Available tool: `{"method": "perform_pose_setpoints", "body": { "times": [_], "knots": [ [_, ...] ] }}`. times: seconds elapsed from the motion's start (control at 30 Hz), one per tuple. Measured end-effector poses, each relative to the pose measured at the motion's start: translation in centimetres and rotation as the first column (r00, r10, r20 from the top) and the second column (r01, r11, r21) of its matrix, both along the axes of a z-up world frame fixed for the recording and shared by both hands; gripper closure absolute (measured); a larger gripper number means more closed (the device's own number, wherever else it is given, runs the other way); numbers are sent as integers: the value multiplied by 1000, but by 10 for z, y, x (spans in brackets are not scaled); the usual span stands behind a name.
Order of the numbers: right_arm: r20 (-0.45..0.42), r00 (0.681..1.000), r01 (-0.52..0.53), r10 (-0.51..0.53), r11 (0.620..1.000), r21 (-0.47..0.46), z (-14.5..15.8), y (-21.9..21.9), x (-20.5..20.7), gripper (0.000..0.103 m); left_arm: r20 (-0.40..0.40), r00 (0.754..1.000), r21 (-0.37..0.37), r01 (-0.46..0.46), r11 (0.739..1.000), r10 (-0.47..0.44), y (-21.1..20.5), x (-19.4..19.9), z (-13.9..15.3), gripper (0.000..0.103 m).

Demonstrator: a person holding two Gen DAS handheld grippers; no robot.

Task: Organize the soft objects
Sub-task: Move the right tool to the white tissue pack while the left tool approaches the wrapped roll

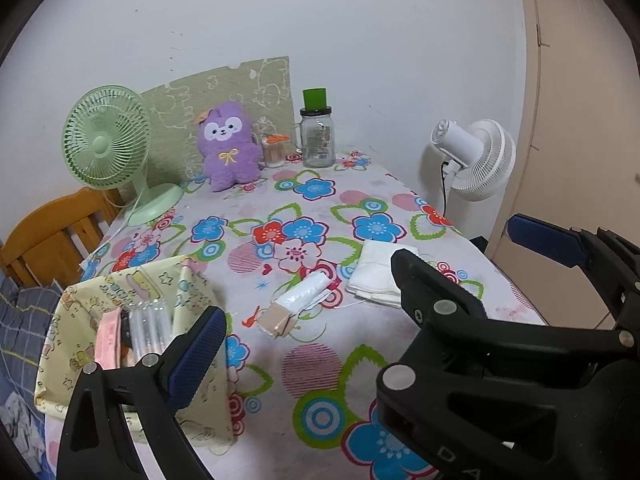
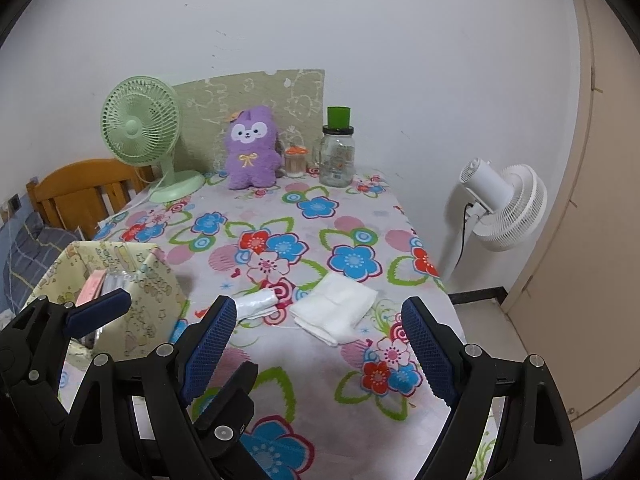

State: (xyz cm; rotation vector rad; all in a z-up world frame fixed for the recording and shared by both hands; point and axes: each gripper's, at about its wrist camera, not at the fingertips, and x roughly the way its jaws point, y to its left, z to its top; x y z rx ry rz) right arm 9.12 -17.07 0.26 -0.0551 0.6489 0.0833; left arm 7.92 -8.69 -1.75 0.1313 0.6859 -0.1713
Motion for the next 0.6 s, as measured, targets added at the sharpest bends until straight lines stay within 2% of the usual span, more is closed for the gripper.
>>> {"method": "perform_pose_setpoints", "body": {
  "times": [0.5, 0.6],
  "knots": [
    [-21, 1000, 9, -9, 1000, 27, -14, -18, 24, 15, -23, 1000, 10, 7, 1000, -7, -16, 25, -10, 3],
    [-22, 1000, 16, -15, 1000, 17, -17, -19, 30, 9, -33, 999, 19, 7, 1000, -6, -19, 31, -14, 3]
  ]
}}
